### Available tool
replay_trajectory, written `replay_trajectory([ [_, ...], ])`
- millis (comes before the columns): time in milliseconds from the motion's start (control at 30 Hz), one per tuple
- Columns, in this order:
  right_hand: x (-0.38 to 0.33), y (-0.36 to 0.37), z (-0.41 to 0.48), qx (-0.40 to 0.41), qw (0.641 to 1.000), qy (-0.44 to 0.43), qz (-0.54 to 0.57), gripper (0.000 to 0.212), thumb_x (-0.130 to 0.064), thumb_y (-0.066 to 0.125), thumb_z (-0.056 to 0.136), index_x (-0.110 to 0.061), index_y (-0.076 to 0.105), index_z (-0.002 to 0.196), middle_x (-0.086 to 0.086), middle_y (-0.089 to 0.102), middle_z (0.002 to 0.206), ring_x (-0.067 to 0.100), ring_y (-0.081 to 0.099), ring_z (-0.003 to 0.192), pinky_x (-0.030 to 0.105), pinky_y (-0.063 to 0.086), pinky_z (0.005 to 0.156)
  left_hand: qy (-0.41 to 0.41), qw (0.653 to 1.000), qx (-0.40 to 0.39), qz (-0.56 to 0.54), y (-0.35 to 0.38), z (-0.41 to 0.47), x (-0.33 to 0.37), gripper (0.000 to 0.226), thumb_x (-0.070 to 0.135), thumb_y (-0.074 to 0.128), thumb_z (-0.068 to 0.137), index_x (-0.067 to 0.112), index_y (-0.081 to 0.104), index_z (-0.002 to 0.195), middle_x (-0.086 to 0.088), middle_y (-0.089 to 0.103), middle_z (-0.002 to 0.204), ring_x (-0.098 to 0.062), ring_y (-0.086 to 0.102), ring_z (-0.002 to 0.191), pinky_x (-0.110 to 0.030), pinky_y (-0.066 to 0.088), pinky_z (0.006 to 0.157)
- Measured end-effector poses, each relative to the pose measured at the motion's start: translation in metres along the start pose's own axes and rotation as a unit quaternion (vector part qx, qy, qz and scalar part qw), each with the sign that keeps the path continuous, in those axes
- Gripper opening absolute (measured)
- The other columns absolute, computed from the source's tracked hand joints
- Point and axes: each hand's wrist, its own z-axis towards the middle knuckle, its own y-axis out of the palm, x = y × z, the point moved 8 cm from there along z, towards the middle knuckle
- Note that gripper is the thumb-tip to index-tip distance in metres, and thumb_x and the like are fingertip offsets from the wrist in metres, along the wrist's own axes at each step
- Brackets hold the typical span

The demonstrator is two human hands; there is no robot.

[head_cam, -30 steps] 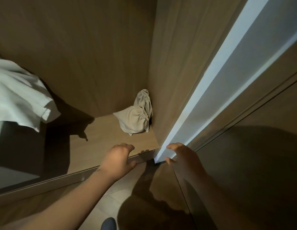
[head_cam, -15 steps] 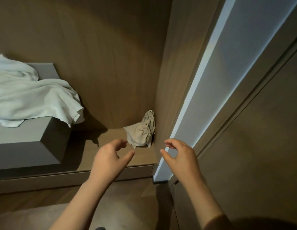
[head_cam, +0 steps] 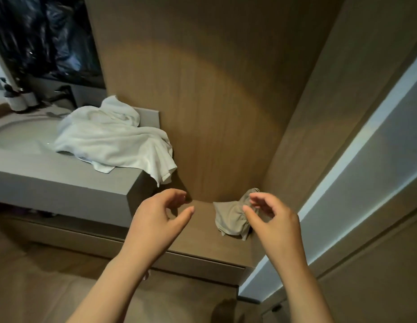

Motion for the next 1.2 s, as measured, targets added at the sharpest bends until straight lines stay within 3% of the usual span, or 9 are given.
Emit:
replay_trajectory([
  [67,-0.017,0.021,0.009,-0.004,1.000,-0.009,0.015,0.024,-0.025,0.077,0.082,-0.027,0.070,0.105,-0.016,0.069,0.097,0.001,0.064,0.094,0.007,0.047,0.075,-0.003,1.000,0.011,0.002,-0.022,0.007,-0.015,0.037,0.038,0.073,0.081,0.027,0.068,0.115,0.017,0.069,0.106,0.003,0.062,0.099,-0.018,0.051,0.085],
  [167,-0.046,0.059,0.023,-0.013,0.999,-0.029,0.022,0.023,-0.023,0.077,0.081,-0.027,0.070,0.103,-0.017,0.069,0.095,0.000,0.064,0.093,0.016,0.051,0.079,-0.010,1.000,0.027,0.006,-0.060,0.018,-0.042,0.035,0.037,0.072,0.081,0.027,0.068,0.114,0.016,0.069,0.106,0.002,0.062,0.099,-0.007,0.043,0.081],
  [233,-0.064,0.086,0.030,-0.025,0.999,-0.037,0.028,0.023,-0.023,0.077,0.082,-0.028,0.070,0.103,-0.016,0.069,0.096,0.000,0.064,0.094,0.020,0.052,0.081,-0.016,0.999,0.037,0.008,-0.084,0.028,-0.059,0.034,0.038,0.072,0.081,0.028,0.067,0.113,0.016,0.069,0.106,0.001,0.062,0.100,-0.011,0.044,0.083],
  [400,-0.109,0.150,0.043,-0.042,0.997,-0.060,0.021,0.023,-0.028,0.074,0.084,-0.032,0.069,0.105,-0.022,0.067,0.098,-0.007,0.061,0.095,0.007,0.045,0.077,-0.030,0.997,0.068,0.011,-0.140,0.050,-0.106,0.034,0.041,0.070,0.081,0.029,0.066,0.113,0.018,0.067,0.107,-0.001,0.060,0.102,-0.024,0.049,0.092],
  [567,-0.136,0.204,0.054,-0.073,0.995,-0.060,0.022,0.024,-0.029,0.073,0.084,-0.032,0.068,0.108,-0.021,0.067,0.101,-0.007,0.061,0.096,0.004,0.044,0.076,-0.050,0.996,0.077,0.017,-0.171,0.064,-0.147,0.040,0.044,0.067,0.082,0.028,0.064,0.119,0.017,0.066,0.111,0.002,0.059,0.104,-0.018,0.045,0.091],
  [767,-0.152,0.251,0.088,-0.090,0.994,-0.064,0.023,0.026,-0.031,0.072,0.085,-0.029,0.068,0.111,-0.017,0.068,0.103,-0.003,0.061,0.097,0.011,0.048,0.079,-0.073,0.993,0.085,0.025,-0.190,0.097,-0.185,0.040,0.045,0.065,0.083,0.028,0.064,0.120,0.016,0.066,0.112,0.001,0.059,0.104,-0.019,0.046,0.093],
  [1000,-0.157,0.319,0.155,-0.133,0.987,-0.051,0.067,0.023,-0.030,0.073,0.085,-0.037,0.065,0.105,-0.021,0.066,0.099,-0.004,0.061,0.095,0.011,0.048,0.079,-0.107,0.987,0.111,0.039,-0.208,0.153,-0.234,0.038,0.049,0.065,0.081,0.032,0.065,0.116,0.022,0.065,0.106,0.005,0.058,0.098,-0.015,0.045,0.085],
  [1200,-0.168,0.370,0.222,-0.165,0.980,-0.062,0.094,0.020,-0.024,0.072,0.086,-0.031,0.068,0.104,-0.019,0.067,0.096,-0.006,0.061,0.092,0.016,0.051,0.084,-0.128,0.981,0.132,0.057,-0.222,0.214,-0.262,0.035,0.043,0.069,0.082,0.029,0.067,0.114,0.022,0.066,0.104,0.003,0.060,0.098,-0.016,0.046,0.084],
])
